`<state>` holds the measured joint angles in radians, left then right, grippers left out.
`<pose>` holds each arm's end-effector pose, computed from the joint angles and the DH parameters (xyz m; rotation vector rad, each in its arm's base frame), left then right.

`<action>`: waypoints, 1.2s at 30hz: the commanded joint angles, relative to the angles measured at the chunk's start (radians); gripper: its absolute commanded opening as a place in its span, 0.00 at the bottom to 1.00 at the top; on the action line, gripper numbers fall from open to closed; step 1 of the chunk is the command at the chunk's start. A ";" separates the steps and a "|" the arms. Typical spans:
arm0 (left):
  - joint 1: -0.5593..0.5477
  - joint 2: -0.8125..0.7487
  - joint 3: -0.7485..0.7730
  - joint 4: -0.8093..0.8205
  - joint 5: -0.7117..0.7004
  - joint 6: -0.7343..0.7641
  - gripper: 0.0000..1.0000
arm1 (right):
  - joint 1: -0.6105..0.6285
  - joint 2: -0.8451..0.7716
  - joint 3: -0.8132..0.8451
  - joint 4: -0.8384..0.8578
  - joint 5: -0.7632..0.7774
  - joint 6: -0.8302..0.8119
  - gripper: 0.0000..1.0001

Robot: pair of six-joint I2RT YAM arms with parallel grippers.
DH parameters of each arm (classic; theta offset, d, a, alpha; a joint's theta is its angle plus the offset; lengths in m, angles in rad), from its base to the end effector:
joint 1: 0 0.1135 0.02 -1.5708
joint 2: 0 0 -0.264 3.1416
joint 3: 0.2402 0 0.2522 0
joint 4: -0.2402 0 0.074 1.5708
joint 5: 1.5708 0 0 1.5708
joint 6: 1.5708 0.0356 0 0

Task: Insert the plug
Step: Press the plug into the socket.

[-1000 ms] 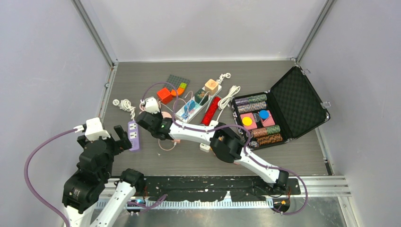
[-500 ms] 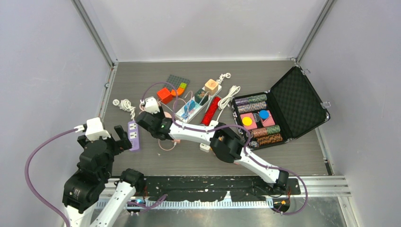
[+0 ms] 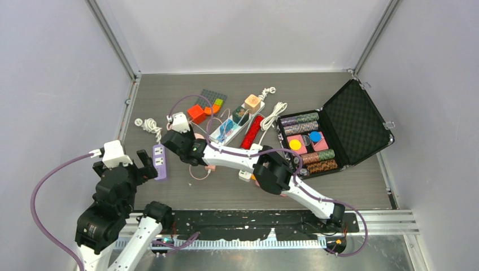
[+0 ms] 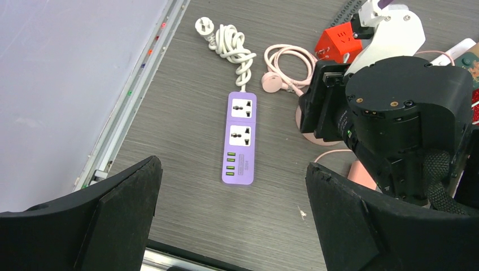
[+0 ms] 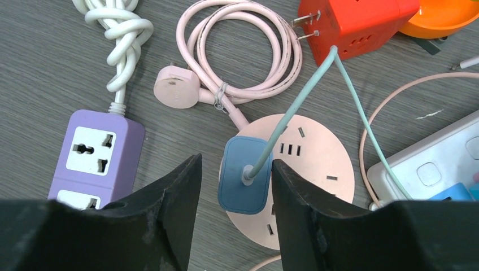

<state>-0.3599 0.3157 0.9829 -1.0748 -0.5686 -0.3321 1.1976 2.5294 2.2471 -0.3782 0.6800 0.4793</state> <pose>0.0253 0.0110 0.3530 -0.3347 1.8831 0.0975 0.2281 0.5210 0.1922 -0.3879 2.0419 0.2610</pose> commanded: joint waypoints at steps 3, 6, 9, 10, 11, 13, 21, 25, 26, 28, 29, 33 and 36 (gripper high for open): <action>-0.004 0.003 -0.005 0.015 -0.023 0.015 0.97 | -0.006 -0.066 0.036 0.008 -0.002 0.026 0.42; -0.004 0.003 -0.004 0.013 -0.024 0.015 0.97 | -0.009 -0.058 0.036 -0.005 -0.014 0.037 0.39; -0.004 0.003 -0.006 0.011 -0.025 0.015 0.97 | -0.013 -0.051 0.033 -0.014 -0.025 0.044 0.39; -0.004 0.003 -0.005 0.009 -0.026 0.015 0.97 | -0.013 -0.049 0.033 -0.015 -0.027 0.046 0.38; -0.004 0.004 -0.006 0.009 -0.027 0.015 0.97 | -0.012 -0.045 0.035 -0.016 -0.032 0.046 0.36; -0.004 0.005 -0.007 0.006 -0.028 0.015 0.97 | -0.015 -0.037 0.041 -0.026 -0.035 0.047 0.33; -0.004 0.008 -0.007 0.006 -0.033 0.014 0.97 | -0.021 0.017 0.055 -0.118 -0.045 0.080 0.05; -0.004 0.010 -0.009 0.005 -0.034 0.013 0.97 | -0.018 0.021 -0.019 -0.131 -0.073 0.141 0.05; -0.004 0.010 -0.009 0.005 -0.036 0.012 0.97 | -0.017 0.026 -0.027 -0.136 -0.081 0.155 0.05; -0.004 0.010 -0.012 0.006 -0.037 0.011 0.97 | -0.010 0.041 -0.038 -0.142 -0.093 0.168 0.05; -0.004 0.011 -0.013 0.004 -0.037 0.012 0.97 | -0.006 0.049 -0.033 -0.146 -0.098 0.172 0.05; -0.004 0.016 -0.012 0.003 -0.043 0.012 0.97 | 0.008 0.094 -0.021 -0.180 -0.110 0.190 0.05; -0.004 0.017 -0.012 0.004 -0.048 0.013 0.97 | 0.020 0.088 -0.091 -0.155 -0.113 0.192 0.05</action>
<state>-0.3599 0.3168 0.9737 -1.0752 -0.5880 -0.3317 1.1858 2.5313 2.2543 -0.4343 0.6514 0.6174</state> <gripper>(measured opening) 0.968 0.391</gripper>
